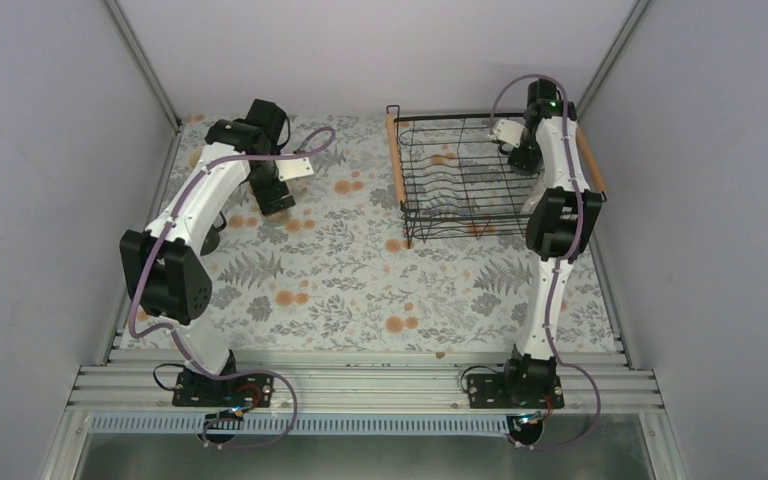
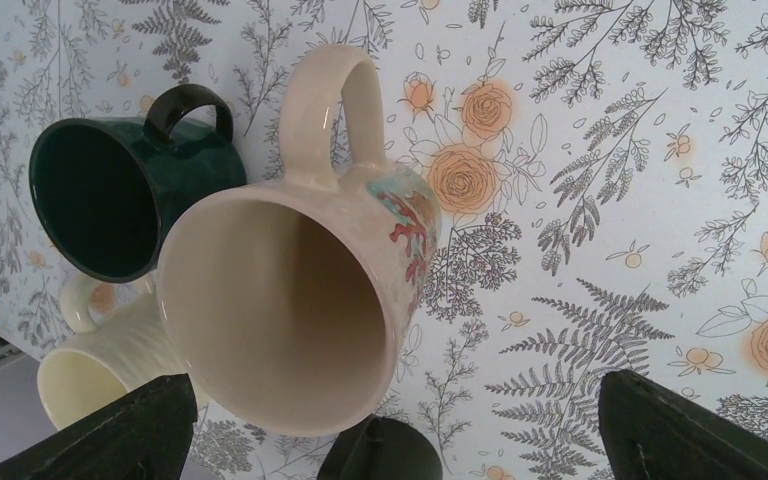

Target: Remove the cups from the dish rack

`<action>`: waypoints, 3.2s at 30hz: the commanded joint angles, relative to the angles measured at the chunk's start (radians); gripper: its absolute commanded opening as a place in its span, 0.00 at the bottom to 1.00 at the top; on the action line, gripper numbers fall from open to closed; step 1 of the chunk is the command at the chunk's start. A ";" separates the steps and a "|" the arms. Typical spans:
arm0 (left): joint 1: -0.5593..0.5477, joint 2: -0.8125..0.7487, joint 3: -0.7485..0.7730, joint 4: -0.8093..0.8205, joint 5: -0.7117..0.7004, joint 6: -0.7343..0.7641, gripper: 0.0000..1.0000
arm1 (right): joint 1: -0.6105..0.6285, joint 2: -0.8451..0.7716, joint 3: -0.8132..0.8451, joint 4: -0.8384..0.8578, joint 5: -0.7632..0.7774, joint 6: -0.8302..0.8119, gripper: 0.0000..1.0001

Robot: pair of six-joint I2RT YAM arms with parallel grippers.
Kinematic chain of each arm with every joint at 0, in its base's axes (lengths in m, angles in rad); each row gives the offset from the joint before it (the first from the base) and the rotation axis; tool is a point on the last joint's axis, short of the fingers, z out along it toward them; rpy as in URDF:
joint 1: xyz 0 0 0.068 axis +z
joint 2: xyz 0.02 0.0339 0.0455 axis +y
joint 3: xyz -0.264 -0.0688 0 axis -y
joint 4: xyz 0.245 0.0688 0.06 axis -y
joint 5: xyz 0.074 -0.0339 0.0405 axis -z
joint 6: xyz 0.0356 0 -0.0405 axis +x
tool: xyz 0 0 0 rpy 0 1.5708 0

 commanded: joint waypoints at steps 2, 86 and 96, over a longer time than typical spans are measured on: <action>-0.005 -0.027 -0.007 -0.015 0.022 -0.011 1.00 | -0.013 0.062 0.015 -0.018 -0.022 0.014 0.74; -0.032 -0.084 -0.171 0.191 0.017 -0.083 1.00 | 0.335 -0.298 -0.550 0.263 0.055 -0.547 0.50; -0.018 -0.105 -0.215 0.221 0.023 -0.087 1.00 | 0.337 -0.200 -0.518 0.304 0.090 -0.561 0.50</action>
